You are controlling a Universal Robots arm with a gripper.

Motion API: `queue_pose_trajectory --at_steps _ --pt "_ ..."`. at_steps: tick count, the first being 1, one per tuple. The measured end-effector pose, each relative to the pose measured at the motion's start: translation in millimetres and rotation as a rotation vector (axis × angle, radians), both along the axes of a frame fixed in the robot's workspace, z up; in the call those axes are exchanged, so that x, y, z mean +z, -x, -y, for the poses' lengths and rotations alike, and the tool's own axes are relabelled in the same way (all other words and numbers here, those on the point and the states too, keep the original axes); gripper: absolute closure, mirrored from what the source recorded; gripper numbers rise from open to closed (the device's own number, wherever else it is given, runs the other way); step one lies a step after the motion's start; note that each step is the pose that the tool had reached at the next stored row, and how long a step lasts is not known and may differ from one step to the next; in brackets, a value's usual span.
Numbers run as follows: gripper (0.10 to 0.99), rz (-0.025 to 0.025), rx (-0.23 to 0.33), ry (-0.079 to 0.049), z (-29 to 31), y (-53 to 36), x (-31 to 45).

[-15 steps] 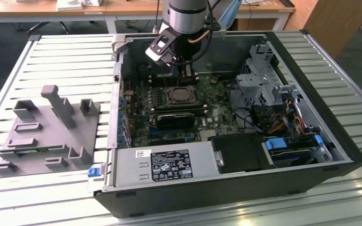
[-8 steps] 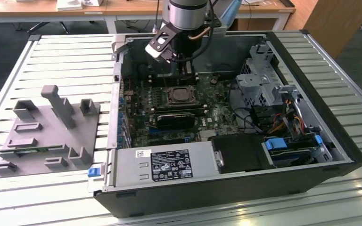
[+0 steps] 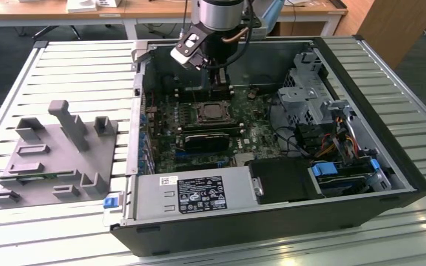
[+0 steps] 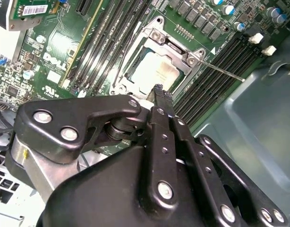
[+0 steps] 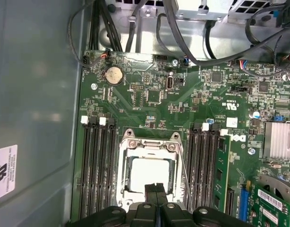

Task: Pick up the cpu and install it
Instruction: 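Install the first cpu locking lever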

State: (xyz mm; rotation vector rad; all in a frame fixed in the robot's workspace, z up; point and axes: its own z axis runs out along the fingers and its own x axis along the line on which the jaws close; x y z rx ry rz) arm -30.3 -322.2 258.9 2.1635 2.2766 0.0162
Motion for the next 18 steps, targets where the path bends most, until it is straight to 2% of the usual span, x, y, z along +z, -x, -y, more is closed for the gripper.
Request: queue_pose_trajectory --at_steps 4,8,18 --pt "0.98 -0.0001 0.0 0.0 0.0 0.0 4.1" --pt "0.98 0.0001 0.012 0.0 0.0 0.0 4.4" --pt "0.98 0.0 0.181 0.0 0.0 0.0 3.9"
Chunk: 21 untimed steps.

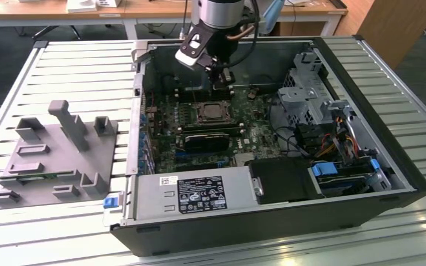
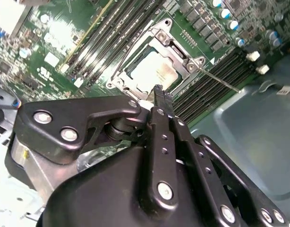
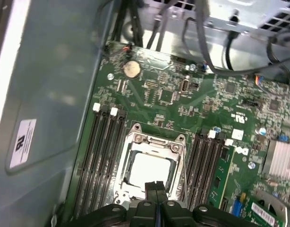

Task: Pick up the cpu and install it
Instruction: 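Install the first cpu locking lever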

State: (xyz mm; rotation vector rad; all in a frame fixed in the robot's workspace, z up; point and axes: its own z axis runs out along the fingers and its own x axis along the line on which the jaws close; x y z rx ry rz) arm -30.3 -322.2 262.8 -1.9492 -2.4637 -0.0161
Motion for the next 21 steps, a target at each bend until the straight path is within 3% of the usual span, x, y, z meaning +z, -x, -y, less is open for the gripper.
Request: queue_pose_trajectory --at_steps 7,21 --pt "0.98 0.0 0.05 0.0 0.0 0.0 0.0" --pt "0.98 0.0 0.294 0.0 0.0 0.0 -0.1"
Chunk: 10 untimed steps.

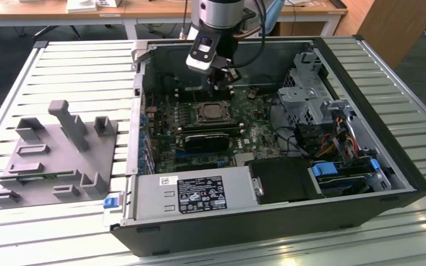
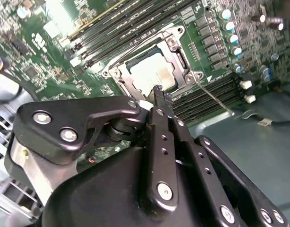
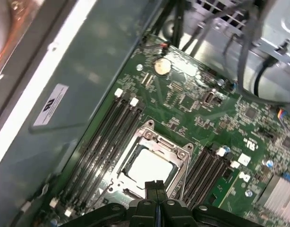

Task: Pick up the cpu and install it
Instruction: 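Install the first cpu locking lever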

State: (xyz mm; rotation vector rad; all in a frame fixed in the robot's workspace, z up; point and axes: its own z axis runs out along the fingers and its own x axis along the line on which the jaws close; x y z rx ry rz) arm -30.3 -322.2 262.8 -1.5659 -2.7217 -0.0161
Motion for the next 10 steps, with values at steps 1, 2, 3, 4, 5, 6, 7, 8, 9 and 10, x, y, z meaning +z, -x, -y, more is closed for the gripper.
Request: queue_pose_trajectory --at_steps 1,2,3,4,5,6,7,8,9,10 --pt "0.98 0.0 0.018 0.0 0.0 0.0 0.0" --pt "0.98 0.0 0.036 0.0 0.0 0.0 0.0" --pt "0.98 0.0 0.054 0.0 0.0 0.0 0.0" --pt "0.98 0.0 0.071 0.0 0.0 0.0 0.0" --pt "0.98 0.0 0.088 0.0 0.0 0.0 0.0" --pt "0.98 0.0 0.104 0.0 0.0 0.0 0.0" --pt "0.98 0.0 0.121 0.0 0.0 0.0 -0.1" --pt "0.98 0.0 0.137 0.0 0.0 0.0 -0.1" --pt "0.98 0.0 0.151 0.0 0.0 0.0 -0.2" --pt "0.98 0.0 0.166 0.0 0.0 0.0 -0.2"
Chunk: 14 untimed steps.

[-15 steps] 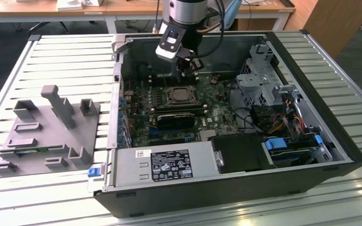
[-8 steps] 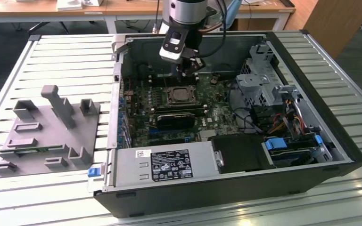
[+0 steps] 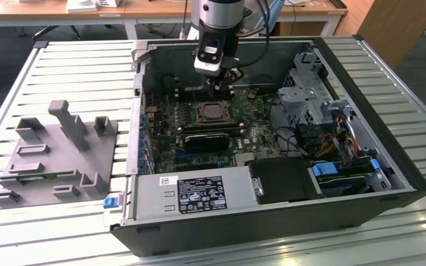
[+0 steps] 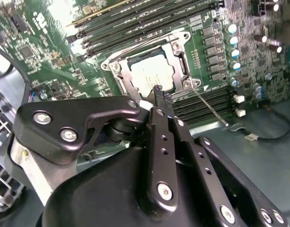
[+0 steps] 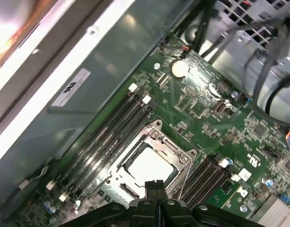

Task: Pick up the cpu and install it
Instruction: 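Install the first cpu locking lever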

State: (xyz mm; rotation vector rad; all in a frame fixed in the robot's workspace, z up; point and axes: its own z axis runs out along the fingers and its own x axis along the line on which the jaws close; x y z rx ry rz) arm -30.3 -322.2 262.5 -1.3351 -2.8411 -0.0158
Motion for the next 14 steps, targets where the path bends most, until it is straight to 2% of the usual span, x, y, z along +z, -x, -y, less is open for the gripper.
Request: queue_pose_trajectory --at_steps 9,14 --pt "0.98 0.0 0.101 0.0 0.0 0.0 -0.1" --pt "0.98 0.0 0.132 0.0 0.0 0.0 -0.1"
